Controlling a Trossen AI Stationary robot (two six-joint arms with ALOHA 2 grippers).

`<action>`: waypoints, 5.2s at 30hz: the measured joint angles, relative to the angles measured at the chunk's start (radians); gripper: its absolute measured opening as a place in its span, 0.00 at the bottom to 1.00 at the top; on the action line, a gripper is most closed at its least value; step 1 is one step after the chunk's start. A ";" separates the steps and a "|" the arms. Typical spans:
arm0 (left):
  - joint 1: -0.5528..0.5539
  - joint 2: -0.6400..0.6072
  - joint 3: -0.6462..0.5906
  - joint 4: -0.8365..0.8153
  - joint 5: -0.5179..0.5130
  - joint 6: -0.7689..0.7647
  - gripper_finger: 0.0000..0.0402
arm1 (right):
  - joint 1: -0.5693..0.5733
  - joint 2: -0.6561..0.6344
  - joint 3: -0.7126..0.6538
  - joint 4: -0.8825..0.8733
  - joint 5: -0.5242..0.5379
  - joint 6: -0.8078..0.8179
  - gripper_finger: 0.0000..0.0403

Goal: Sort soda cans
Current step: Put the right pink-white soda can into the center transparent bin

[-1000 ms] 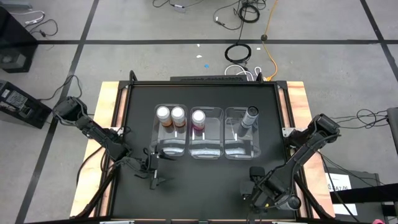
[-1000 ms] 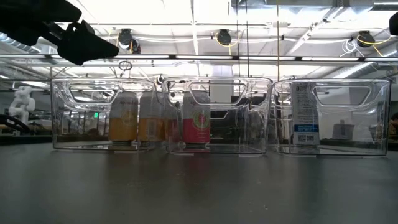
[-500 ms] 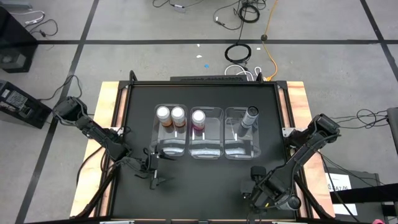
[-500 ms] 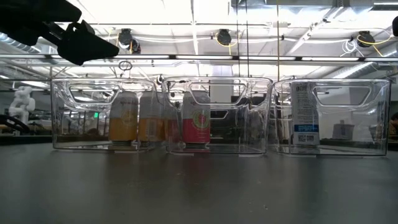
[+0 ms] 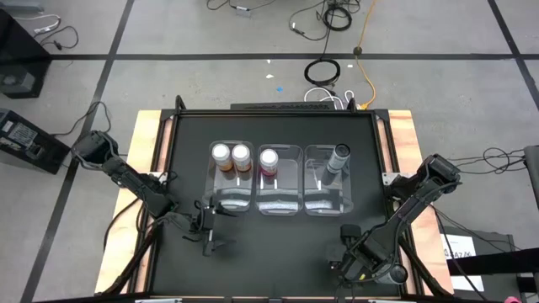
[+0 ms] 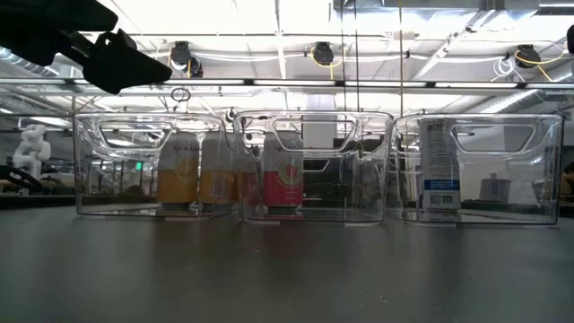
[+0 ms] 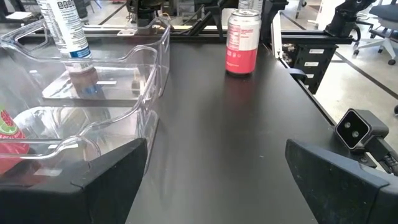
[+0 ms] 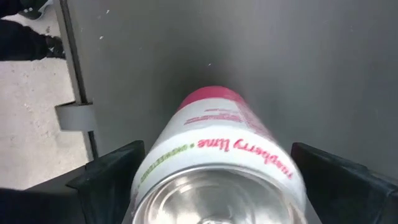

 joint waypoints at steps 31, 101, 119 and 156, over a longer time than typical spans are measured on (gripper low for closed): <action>0.000 0.000 0.000 0.010 0.000 -0.002 0.97 | -0.002 0.000 -0.001 0.001 -0.037 0.001 0.73; -0.001 0.000 0.000 0.008 0.029 -0.054 0.97 | -0.974 0.355 0.569 -0.261 -0.004 -0.861 0.73; -0.001 0.000 0.000 0.005 0.028 -0.053 0.97 | -1.071 0.344 0.453 -0.153 -0.070 -0.917 0.73; -0.001 0.000 0.000 0.010 0.027 -0.054 0.97 | -1.097 0.310 0.447 -0.156 -0.047 -0.921 0.86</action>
